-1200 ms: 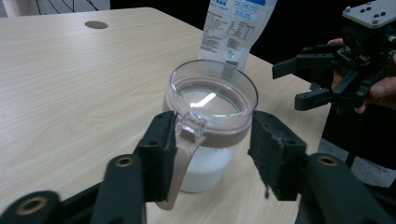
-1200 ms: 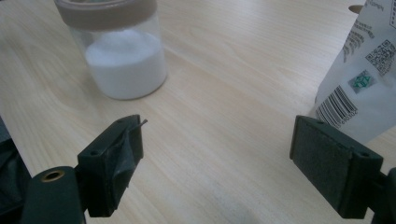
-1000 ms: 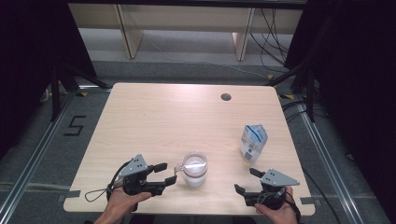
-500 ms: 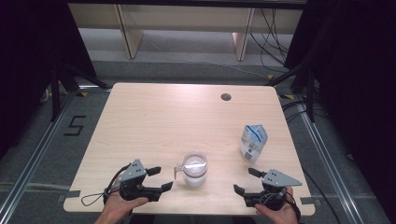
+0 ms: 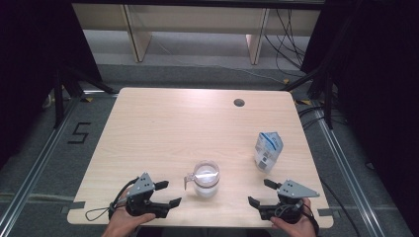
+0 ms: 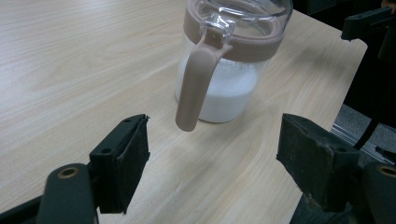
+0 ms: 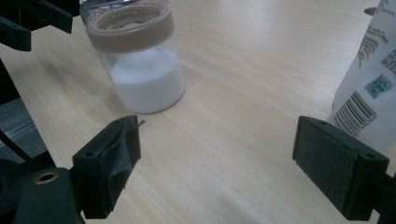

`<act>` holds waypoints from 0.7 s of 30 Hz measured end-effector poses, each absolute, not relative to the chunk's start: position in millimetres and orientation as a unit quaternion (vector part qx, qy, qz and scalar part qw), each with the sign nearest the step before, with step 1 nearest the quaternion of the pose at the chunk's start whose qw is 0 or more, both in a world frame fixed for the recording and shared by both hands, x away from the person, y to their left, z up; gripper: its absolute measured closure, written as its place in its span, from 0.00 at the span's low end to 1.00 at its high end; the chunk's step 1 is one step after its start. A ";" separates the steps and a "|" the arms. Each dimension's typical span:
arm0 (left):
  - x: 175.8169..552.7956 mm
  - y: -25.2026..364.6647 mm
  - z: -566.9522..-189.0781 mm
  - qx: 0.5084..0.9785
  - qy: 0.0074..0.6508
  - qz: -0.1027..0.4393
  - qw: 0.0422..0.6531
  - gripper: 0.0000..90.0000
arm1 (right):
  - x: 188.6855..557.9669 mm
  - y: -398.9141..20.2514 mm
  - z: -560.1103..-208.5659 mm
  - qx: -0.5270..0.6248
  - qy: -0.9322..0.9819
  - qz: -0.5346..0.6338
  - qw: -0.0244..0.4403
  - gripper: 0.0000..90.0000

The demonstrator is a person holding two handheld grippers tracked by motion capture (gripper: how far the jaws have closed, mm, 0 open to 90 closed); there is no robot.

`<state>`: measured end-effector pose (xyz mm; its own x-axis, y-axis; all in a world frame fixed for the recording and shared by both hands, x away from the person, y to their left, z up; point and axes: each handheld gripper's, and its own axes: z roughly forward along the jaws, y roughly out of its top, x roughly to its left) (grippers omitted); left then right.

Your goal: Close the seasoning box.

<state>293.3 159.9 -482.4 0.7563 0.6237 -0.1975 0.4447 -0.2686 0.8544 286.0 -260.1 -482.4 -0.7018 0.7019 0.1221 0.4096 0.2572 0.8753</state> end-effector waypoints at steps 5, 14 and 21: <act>291.2 158.6 -486.9 0.793 0.340 0.089 0.498 0.26 | 280.6 -259.1 -483.8 0.371 0.777 0.490 0.137 0.18; 288.4 161.7 -492.0 0.800 0.334 0.092 0.490 0.26 | 274.6 -265.0 -486.8 0.368 0.792 0.464 0.147 0.18; 286.8 163.5 -494.6 0.805 0.333 0.095 0.481 0.25 | 270.0 -268.9 -490.7 0.378 0.802 0.440 0.142 0.18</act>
<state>286.8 163.5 -494.6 0.7604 0.6276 -0.1672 0.4447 -0.3156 0.8382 270.0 -268.9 -490.7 -0.6741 0.7310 0.1057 0.4814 0.3263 0.8135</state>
